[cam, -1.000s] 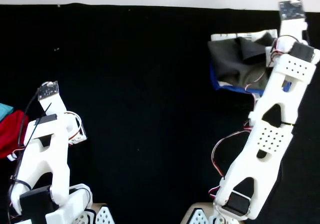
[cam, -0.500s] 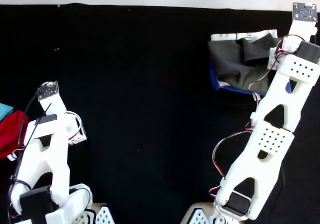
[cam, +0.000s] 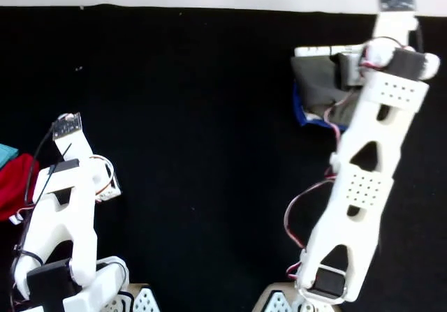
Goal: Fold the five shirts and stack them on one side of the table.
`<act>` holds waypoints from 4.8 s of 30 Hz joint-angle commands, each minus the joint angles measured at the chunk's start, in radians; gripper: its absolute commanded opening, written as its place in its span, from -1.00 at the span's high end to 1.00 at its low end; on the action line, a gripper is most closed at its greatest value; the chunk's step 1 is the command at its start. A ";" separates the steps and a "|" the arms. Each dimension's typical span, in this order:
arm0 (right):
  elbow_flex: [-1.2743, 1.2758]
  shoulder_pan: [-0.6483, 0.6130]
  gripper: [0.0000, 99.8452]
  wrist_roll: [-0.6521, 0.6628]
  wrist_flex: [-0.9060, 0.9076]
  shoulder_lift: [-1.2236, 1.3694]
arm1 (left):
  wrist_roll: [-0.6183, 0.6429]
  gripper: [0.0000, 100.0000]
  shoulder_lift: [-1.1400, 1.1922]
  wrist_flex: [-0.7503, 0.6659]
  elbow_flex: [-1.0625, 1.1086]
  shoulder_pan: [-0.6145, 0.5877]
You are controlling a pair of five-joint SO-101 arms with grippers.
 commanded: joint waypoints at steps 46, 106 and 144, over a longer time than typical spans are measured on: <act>-0.073 0.061 0.75 -0.130 -0.871 -0.031 | 0.009 0.66 0.010 -0.040 0.001 -0.016; 0.335 0.199 0.95 -0.239 -0.823 -0.148 | 0.009 0.66 0.010 -0.040 0.001 -0.016; 0.064 -0.154 0.95 -0.110 0.016 -0.124 | 0.009 0.66 0.010 -0.040 0.001 -0.013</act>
